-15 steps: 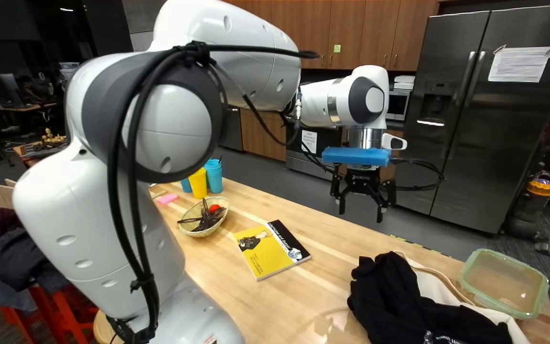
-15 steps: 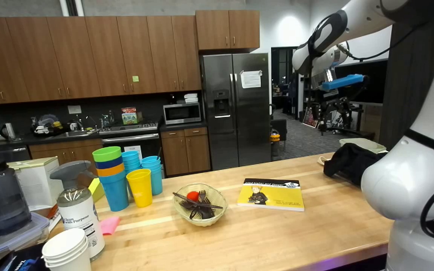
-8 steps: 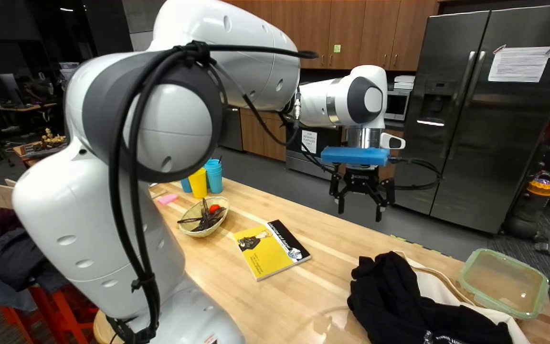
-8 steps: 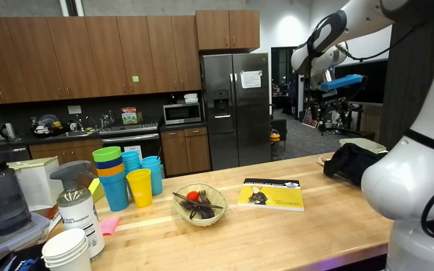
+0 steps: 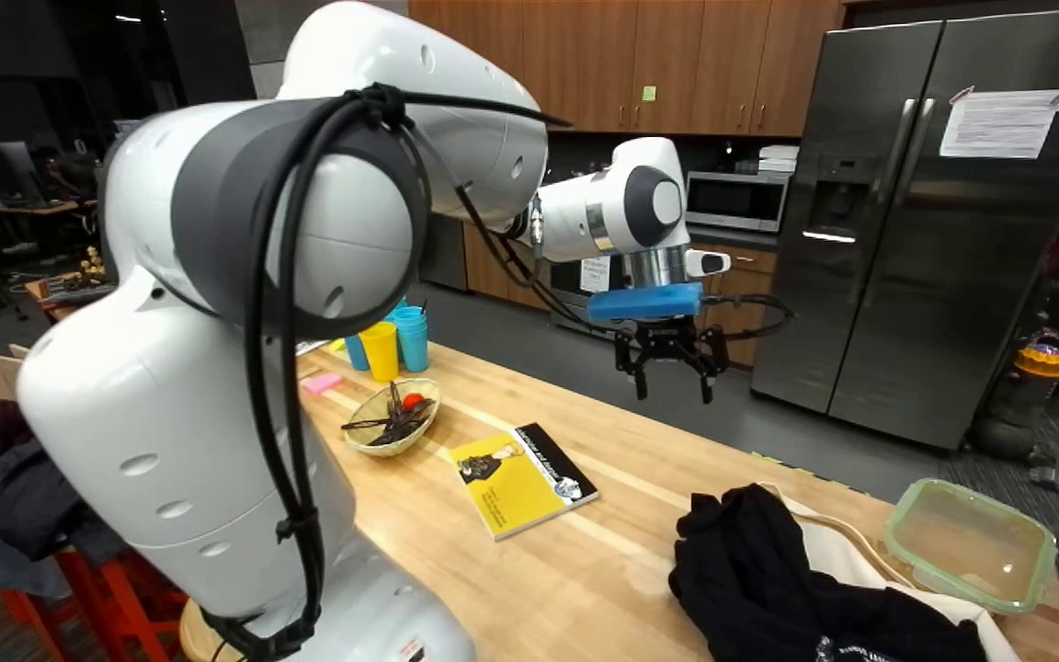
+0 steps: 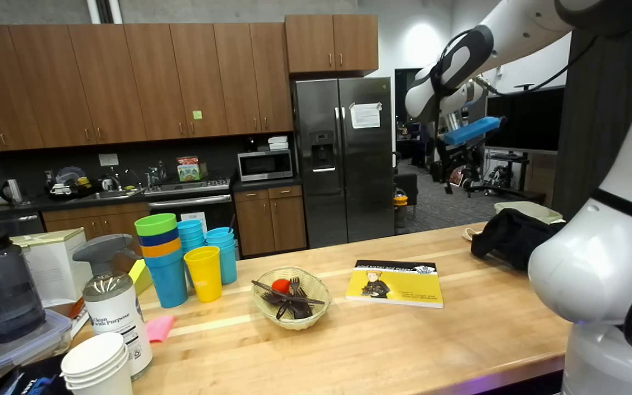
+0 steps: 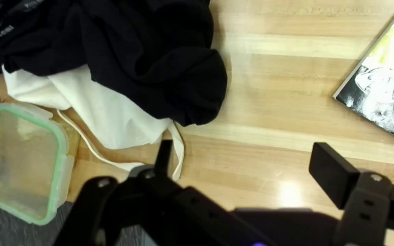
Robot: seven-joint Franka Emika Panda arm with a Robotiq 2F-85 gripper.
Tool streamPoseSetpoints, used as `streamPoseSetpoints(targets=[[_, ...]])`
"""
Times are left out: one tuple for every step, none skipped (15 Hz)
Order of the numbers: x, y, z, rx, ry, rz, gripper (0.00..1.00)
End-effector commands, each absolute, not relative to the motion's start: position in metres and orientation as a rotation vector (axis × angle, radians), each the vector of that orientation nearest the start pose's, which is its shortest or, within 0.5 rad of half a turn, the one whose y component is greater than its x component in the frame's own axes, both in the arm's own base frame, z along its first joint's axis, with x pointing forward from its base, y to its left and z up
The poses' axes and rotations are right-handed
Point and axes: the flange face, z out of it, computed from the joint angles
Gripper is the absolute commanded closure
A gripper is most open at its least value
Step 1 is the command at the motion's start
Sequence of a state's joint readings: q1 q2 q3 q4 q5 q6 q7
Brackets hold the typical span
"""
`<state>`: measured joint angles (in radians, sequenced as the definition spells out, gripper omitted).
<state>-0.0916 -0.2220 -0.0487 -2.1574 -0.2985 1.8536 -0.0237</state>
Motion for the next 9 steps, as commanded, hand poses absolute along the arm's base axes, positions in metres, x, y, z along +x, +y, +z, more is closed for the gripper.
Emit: streamPoseSetpoints(targets=[[0.466,-0.049,0.495,-3.518,-0.103,0.058,0.00],[0.466,-0.035,0.496,-3.543,-0.165,0.042,0.00],[0.464,-0.022,0.497,-3.562,-0.239,0.028,0.00],[0.463,-0.009,0.498,-3.573,-0.307,0.015,0.00],[0.461,0.003,0.500,-3.579,-0.387,0.006,0.00],[0.460,0.015,0.501,-3.584,-0.440,-0.002,0.00],[0.457,0.026,0.502,-3.586,-0.504,-0.004,0.00],[0.455,0.036,0.502,-3.588,-0.557,-0.007,0.00],[0.452,0.048,0.503,-3.590,-0.609,-0.013,0.00]])
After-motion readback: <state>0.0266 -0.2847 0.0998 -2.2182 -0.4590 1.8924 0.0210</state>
